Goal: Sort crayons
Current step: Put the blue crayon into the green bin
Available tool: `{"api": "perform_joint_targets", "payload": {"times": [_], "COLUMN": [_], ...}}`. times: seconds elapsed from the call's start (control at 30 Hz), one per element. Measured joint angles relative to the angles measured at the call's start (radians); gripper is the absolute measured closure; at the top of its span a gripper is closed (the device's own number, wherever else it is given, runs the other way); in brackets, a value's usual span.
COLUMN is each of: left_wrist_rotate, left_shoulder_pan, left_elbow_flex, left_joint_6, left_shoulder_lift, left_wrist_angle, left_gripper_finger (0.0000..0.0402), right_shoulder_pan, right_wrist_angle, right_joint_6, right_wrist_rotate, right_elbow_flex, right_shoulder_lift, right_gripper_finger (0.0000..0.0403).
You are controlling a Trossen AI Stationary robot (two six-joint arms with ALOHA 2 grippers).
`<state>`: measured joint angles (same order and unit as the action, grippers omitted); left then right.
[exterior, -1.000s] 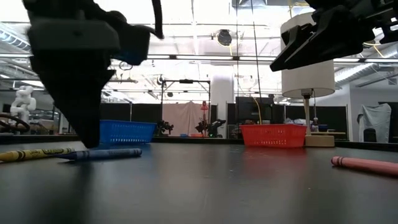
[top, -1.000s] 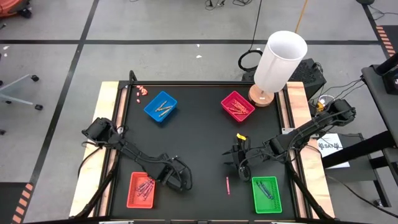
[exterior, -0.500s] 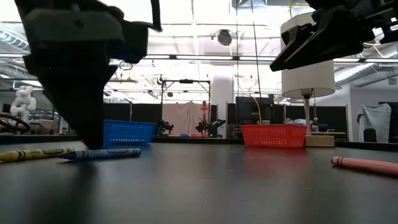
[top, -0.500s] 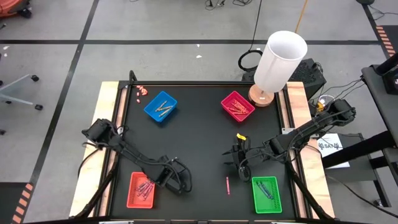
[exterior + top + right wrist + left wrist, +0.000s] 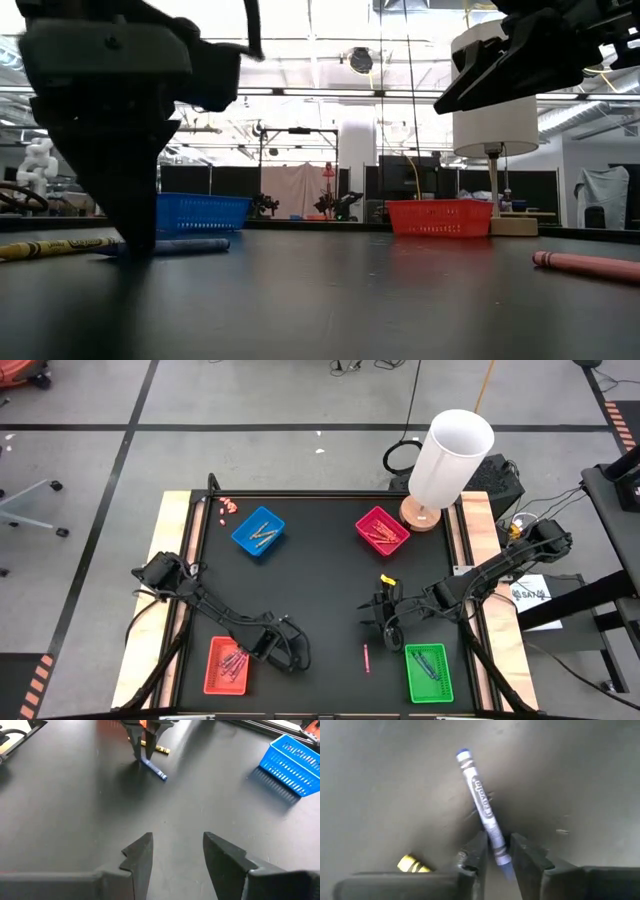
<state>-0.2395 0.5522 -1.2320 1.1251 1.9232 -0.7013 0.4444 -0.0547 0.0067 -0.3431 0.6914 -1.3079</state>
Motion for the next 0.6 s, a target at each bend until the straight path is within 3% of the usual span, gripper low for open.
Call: {"api": "perform_joint_targets", "payload": {"times": [0.23,0.6], "left_wrist_rotate": [0.000,0.000], "left_shoulder_pan": [0.000,-0.001], "left_elbow_flex": [0.000,0.000], "left_joint_6": [-0.120,-0.156], "left_shoulder_lift": [0.000,0.000], "left_wrist_angle": [0.044,0.038], "left_gripper_finger": [0.0393,0.0394], "right_shoulder_pan": [0.000,0.000], "right_wrist_angle": [-0.001,-0.001], "right_joint_6": [0.000,0.000], "right_wrist_rotate": [0.000,0.000], "right_elbow_flex": [0.000,0.000], "right_shoulder_lift": [0.000,0.000], "right_gripper_finger": [0.0245,0.0245]}}
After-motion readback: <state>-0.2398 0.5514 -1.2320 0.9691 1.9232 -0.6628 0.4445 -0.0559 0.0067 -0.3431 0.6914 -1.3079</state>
